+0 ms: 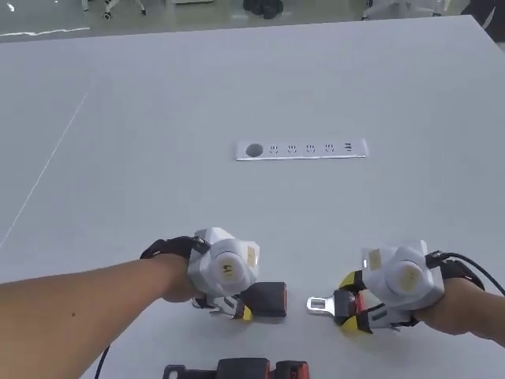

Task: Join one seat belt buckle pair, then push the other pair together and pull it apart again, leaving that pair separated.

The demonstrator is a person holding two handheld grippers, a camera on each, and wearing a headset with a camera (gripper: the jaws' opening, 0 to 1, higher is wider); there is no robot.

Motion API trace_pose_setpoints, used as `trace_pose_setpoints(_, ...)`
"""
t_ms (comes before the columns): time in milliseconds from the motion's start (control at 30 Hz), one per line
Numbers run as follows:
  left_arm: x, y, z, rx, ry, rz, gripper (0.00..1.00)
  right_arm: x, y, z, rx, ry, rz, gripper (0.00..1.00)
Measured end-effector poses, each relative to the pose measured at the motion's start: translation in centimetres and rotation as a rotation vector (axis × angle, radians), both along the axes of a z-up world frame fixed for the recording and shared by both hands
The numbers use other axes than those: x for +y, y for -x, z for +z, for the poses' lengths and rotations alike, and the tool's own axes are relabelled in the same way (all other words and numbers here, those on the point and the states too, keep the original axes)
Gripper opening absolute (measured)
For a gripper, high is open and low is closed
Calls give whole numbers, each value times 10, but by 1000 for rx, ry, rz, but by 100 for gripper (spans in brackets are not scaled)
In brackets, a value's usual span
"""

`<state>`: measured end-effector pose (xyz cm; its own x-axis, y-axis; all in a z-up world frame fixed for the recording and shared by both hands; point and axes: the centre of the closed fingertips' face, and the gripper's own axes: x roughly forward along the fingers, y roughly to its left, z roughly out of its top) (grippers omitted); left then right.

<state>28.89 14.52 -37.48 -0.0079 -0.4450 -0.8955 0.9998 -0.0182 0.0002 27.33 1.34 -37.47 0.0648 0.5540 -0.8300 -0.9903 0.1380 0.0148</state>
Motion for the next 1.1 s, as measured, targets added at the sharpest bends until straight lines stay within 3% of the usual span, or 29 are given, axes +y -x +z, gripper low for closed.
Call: trace_pose_setpoints(1100,0,1,0,7,7,5,33,-65,8,-1,4,21,-41,38)
